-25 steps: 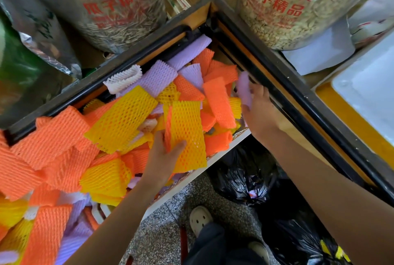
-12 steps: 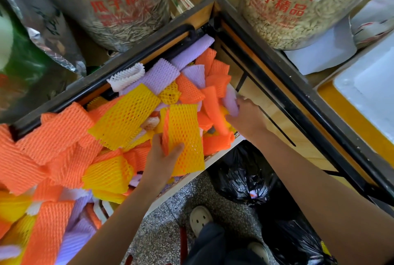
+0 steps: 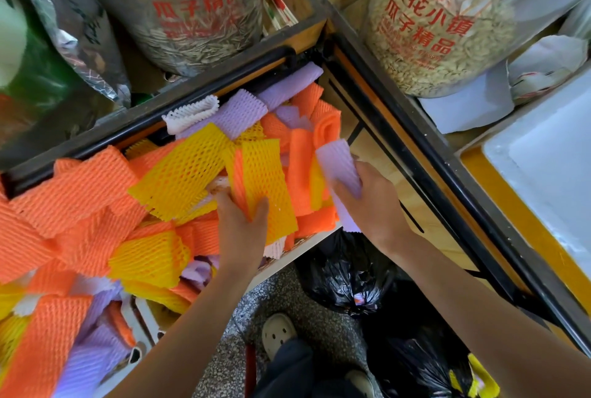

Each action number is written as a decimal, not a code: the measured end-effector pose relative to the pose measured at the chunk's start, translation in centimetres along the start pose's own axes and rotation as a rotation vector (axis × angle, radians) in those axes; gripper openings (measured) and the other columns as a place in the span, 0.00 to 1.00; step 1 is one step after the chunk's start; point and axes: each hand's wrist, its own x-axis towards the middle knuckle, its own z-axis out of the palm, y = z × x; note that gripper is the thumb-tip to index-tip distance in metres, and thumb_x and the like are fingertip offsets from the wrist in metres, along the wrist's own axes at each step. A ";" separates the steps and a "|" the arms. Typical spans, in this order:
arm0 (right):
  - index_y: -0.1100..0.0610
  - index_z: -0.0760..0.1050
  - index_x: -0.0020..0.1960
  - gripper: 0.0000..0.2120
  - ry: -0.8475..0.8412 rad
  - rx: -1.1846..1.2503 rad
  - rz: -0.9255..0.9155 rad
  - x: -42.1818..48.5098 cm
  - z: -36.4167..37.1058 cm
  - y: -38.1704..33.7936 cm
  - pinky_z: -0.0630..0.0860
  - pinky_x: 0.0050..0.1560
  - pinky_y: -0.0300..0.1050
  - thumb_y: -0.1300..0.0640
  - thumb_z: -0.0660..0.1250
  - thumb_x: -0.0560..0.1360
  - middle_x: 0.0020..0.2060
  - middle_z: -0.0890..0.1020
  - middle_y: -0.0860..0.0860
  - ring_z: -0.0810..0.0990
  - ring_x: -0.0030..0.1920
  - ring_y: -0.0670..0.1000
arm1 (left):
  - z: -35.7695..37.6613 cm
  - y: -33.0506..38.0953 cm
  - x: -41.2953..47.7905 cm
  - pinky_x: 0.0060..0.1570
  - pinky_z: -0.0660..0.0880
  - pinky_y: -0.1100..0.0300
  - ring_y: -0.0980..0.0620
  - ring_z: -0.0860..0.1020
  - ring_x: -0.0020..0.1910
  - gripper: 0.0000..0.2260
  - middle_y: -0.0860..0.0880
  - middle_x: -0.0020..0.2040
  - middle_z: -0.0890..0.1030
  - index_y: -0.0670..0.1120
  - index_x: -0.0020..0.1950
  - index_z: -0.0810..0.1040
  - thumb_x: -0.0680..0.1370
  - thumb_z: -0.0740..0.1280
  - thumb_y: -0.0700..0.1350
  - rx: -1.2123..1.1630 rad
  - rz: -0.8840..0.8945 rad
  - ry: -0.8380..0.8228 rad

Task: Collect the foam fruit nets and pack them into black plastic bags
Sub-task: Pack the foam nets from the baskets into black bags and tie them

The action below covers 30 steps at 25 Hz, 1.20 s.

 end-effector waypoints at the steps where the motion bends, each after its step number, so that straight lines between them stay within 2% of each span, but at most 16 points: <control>1: 0.52 0.66 0.40 0.09 -0.049 0.007 -0.032 -0.3 0.0 -0.5 0.60 0.33 0.35 0.55 0.63 0.77 0.34 0.70 0.46 0.67 0.31 0.41 | 0.4 0.5 -0.1 0.43 0.73 0.59 0.51 0.75 0.47 0.15 0.47 0.52 0.75 0.46 0.58 0.62 0.77 0.66 0.40 -0.039 -0.017 -0.033; 3: 0.50 0.65 0.43 0.08 -0.181 0.079 -0.045 -1.3 0.3 -1.6 0.61 0.38 0.36 0.55 0.61 0.79 0.35 0.67 0.43 0.69 0.35 0.36 | 1.1 1.3 -0.6 0.41 0.72 0.63 0.55 0.75 0.43 0.14 0.50 0.48 0.75 0.44 0.57 0.63 0.77 0.66 0.39 -0.082 -0.024 -0.107; 4: 0.52 0.66 0.49 0.03 -0.276 0.173 -0.032 -1.9 0.5 -2.1 0.65 0.41 0.34 0.53 0.59 0.80 0.39 0.70 0.41 0.71 0.41 0.31 | 1.3 1.6 -0.9 0.40 0.72 0.66 0.58 0.75 0.44 0.13 0.52 0.48 0.74 0.44 0.57 0.63 0.77 0.66 0.39 -0.117 -0.021 -0.145; 5: 0.55 0.66 0.58 0.11 -0.335 0.242 -0.020 -2.5 0.9 -2.2 0.69 0.48 0.32 0.50 0.57 0.80 0.48 0.73 0.41 0.71 0.49 0.27 | 1.4 1.8 -1.3 0.42 0.72 0.69 0.59 0.75 0.46 0.13 0.52 0.49 0.74 0.44 0.57 0.63 0.77 0.65 0.41 -0.173 -0.021 -0.188; 6: 0.54 0.65 0.65 0.18 -0.381 0.319 -0.045 -3.0 1.2 -2.5 0.70 0.57 0.32 0.46 0.55 0.80 0.58 0.74 0.43 0.69 0.58 0.29 | 1.3 1.7 -1.4 0.45 0.72 0.70 0.58 0.75 0.50 0.14 0.52 0.52 0.74 0.44 0.57 0.63 0.77 0.66 0.43 -0.231 -0.023 -0.241; 7: 0.52 0.64 0.68 0.20 -0.392 0.328 -0.078 -3.4 1.5 -2.5 0.67 0.65 0.35 0.45 0.53 0.80 0.66 0.71 0.45 0.66 0.66 0.35 | 1.1 1.6 -1.5 0.49 0.73 0.69 0.57 0.74 0.55 0.17 0.51 0.55 0.74 0.45 0.58 0.63 0.76 0.68 0.46 -0.270 -0.021 -0.293; 9: 0.47 0.66 0.67 0.18 -0.391 0.340 -0.149 -3.6 1.6 -3.1 0.63 0.69 0.39 0.49 0.52 0.79 0.71 0.66 0.45 0.62 0.70 0.39 | 0.3 1.4 -1.3 0.54 0.73 0.66 0.57 0.73 0.60 0.28 0.50 0.61 0.73 0.47 0.61 0.63 0.70 0.74 0.53 -0.283 -0.015 -0.355; 11: 0.47 0.69 0.66 0.16 -0.392 0.344 -0.204 -3.6 1.4 -3.5 0.67 0.65 0.36 0.55 0.56 0.79 0.69 0.68 0.44 0.64 0.69 0.38 | -0.7 1.4 -1.1 0.55 0.76 0.58 0.56 0.75 0.59 0.31 0.48 0.61 0.75 0.51 0.60 0.65 0.63 0.76 0.52 -0.285 -0.003 -0.334; 13: 0.47 0.71 0.64 0.16 -0.414 0.345 -0.237 -3.3 1.2 -4.4 0.70 0.60 0.33 0.61 0.59 0.80 0.65 0.72 0.43 0.71 0.63 0.38 | -2.0 1.4 -1.0 0.48 0.78 0.59 0.57 0.79 0.49 0.24 0.48 0.52 0.79 0.51 0.56 0.68 0.66 0.77 0.45 -0.260 0.010 -0.220; 15: 0.51 0.71 0.63 0.15 -0.382 0.314 -0.254 -2.4 1.5 -5.6 0.71 0.57 0.33 0.63 0.60 0.80 0.60 0.76 0.43 0.75 0.58 0.40 | -3.9 1.4 -1.0 0.41 0.76 0.61 0.57 0.78 0.42 0.16 0.51 0.46 0.79 0.51 0.53 0.69 0.72 0.73 0.39 -0.200 0.028 -0.109; 18: 0.59 0.70 0.64 0.15 -0.200 0.206 -0.319 1.5 3.0 -7.3 0.72 0.58 0.37 0.64 0.62 0.77 0.58 0.76 0.49 0.75 0.58 0.47 | -7.4 0.7 -0.6 0.42 0.76 0.60 0.57 0.79 0.44 0.14 0.53 0.48 0.80 0.54 0.52 0.71 0.74 0.71 0.39 -0.192 0.031 -0.061; 20: 0.63 0.69 0.64 0.18 -0.130 0.112 -0.380 5.0 4.7 -8.4 0.69 0.61 0.42 0.66 0.65 0.75 0.61 0.75 0.55 0.74 0.61 0.53 | -9.7 0.3 -0.4 0.41 0.75 0.64 0.62 0.80 0.43 0.15 0.55 0.49 0.80 0.54 0.54 0.71 0.73 0.71 0.41 -0.168 0.040 -0.016; 22: 0.65 0.69 0.65 0.21 -0.092 0.030 -0.405 8.5 6.9 -9.5 0.67 0.63 0.48 0.66 0.67 0.73 0.62 0.73 0.60 0.72 0.63 0.59 | -11.7 -0.2 -0.5 0.42 0.73 0.64 0.65 0.79 0.43 0.15 0.58 0.48 0.80 0.53 0.55 0.71 0.73 0.71 0.41 -0.151 0.036 0.031; 25: 0.64 0.66 0.67 0.23 -0.108 -0.004 -0.314 11.3 9.5 -11.2 0.65 0.60 0.45 0.64 0.68 0.74 0.63 0.71 0.61 0.70 0.63 0.59 | -13.7 -0.8 -1.0 0.44 0.73 0.64 0.68 0.79 0.44 0.18 0.60 0.50 0.79 0.52 0.61 0.69 0.74 0.71 0.43 -0.119 0.013 0.035; 28: 0.66 0.69 0.62 0.19 -0.093 0.017 -0.282 12.0 11.6 -11.9 0.67 0.55 0.47 0.64 0.68 0.73 0.58 0.74 0.62 0.73 0.60 0.60 | -15.0 -1.5 -1.4 0.56 0.74 0.53 0.58 0.78 0.56 0.26 0.54 0.60 0.78 0.48 0.69 0.67 0.73 0.71 0.47 -0.100 -0.020 0.041; 30: 0.65 0.72 0.59 0.16 -0.095 -0.076 -0.284 12.1 11.9 -12.3 0.69 0.53 0.47 0.62 0.67 0.73 0.55 0.77 0.60 0.75 0.57 0.59 | -15.4 -1.5 -1.5 0.56 0.74 0.51 0.54 0.78 0.55 0.22 0.55 0.58 0.78 0.50 0.64 0.69 0.73 0.71 0.47 -0.102 -0.008 0.047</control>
